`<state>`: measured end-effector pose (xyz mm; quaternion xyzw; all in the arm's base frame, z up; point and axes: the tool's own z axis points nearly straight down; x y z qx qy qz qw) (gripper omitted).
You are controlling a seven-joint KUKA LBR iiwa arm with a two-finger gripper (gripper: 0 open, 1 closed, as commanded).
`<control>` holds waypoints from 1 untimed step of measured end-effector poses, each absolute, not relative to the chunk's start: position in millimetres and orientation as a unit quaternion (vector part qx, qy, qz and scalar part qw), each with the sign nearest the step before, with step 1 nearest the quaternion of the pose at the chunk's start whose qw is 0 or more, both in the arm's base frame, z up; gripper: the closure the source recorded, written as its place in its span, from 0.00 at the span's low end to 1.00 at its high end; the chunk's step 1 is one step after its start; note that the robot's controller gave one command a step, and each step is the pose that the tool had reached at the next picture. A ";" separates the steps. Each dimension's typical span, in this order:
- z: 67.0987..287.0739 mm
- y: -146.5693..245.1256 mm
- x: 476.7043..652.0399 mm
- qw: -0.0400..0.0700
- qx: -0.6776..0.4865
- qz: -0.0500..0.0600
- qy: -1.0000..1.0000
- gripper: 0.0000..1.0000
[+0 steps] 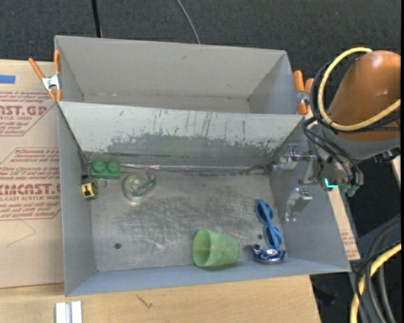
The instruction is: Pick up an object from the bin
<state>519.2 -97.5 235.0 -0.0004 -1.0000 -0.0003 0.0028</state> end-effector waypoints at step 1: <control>71.9 -130.4 515.1 -0.005 0.225 0.000 -0.974 0.00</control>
Offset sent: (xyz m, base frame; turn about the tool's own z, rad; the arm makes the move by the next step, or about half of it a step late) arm -0.0074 -0.0349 -0.1650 -0.4532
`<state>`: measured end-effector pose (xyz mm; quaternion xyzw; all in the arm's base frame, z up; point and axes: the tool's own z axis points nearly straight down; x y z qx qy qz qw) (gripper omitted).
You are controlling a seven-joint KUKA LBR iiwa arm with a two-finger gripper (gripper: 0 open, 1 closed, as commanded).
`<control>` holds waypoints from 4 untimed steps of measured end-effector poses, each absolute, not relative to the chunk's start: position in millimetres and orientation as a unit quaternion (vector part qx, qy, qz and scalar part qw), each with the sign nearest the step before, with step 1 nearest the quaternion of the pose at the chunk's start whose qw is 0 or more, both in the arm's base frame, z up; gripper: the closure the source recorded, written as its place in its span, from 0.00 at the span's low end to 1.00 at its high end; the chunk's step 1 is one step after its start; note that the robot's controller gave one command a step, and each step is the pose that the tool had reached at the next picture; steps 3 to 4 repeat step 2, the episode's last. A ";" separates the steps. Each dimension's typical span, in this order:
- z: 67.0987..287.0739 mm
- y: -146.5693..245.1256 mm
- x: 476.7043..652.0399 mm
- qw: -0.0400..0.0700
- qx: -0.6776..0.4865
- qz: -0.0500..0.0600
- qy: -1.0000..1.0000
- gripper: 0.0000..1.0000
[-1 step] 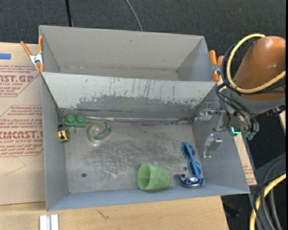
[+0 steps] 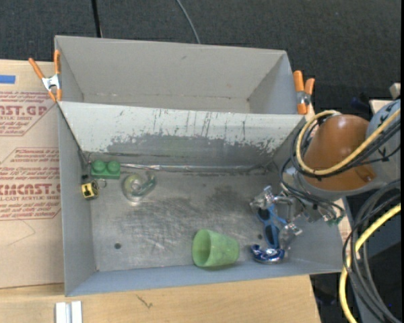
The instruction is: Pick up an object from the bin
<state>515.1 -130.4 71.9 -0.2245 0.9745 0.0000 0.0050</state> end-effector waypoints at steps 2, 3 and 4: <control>216.3 -128.4 523.2 0.004 -0.325 -0.002 0.946 1.00; 216.3 -128.4 523.2 0.004 -0.325 -0.002 0.946 1.00; 216.3 -128.4 523.2 0.004 -0.325 -0.002 0.946 1.00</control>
Offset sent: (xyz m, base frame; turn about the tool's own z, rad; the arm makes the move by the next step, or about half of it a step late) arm 0.0000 0.0000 0.0000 0.0000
